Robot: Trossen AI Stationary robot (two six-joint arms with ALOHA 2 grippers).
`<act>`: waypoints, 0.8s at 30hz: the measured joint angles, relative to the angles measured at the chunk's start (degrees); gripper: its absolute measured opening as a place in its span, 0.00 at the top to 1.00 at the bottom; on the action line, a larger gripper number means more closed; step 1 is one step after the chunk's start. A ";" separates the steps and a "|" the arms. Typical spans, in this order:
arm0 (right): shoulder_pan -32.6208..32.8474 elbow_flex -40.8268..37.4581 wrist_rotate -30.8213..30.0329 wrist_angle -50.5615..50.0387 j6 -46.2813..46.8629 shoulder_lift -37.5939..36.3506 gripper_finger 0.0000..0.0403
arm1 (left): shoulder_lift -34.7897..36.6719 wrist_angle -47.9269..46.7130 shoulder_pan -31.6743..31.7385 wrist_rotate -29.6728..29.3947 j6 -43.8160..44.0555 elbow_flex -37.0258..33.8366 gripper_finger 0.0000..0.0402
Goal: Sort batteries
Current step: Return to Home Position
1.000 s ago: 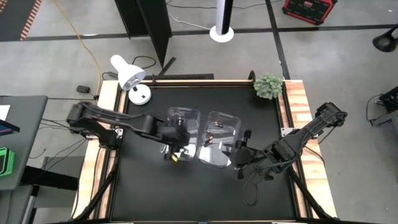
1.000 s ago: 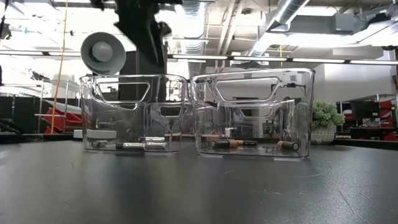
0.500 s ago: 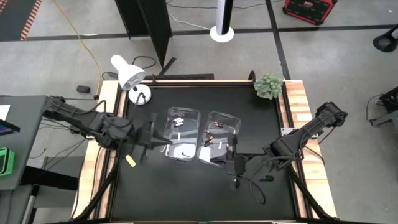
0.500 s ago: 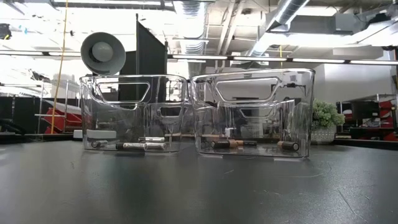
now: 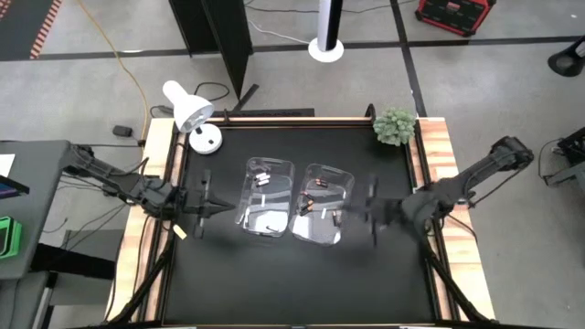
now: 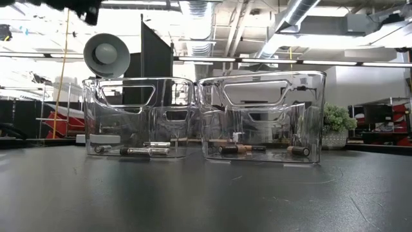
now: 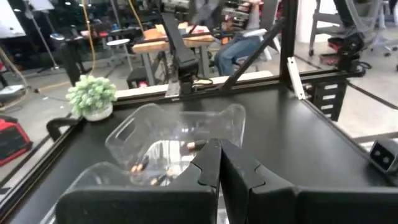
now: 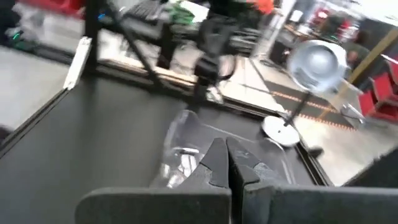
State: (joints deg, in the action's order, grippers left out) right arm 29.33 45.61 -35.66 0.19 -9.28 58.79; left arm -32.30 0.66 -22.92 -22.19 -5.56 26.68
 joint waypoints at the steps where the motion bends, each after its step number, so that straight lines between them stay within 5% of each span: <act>1: -0.56 -3.55 -0.05 1.13 0.60 -3.39 1.00 | 1.46 0.32 0.00 -0.20 0.04 -1.70 1.00; 11: -2.10 -30.91 -0.13 16.30 -0.67 -29.37 1.00 | 17.21 0.98 0.02 -3.23 1.41 -13.47 1.00; 18: -4.74 -40.58 1.72 17.28 -0.71 -41.65 1.00 | 24.53 1.04 0.13 -3.62 2.61 -20.05 1.00; 24: -8.81 -45.11 11.37 15.30 -0.97 -51.21 1.00 | 26.57 4.03 0.15 -1.98 1.53 -24.28 1.00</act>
State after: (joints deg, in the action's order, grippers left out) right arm 20.52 0.49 -24.28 15.49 -10.25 7.57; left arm -5.74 4.69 -22.76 -24.17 -4.03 2.40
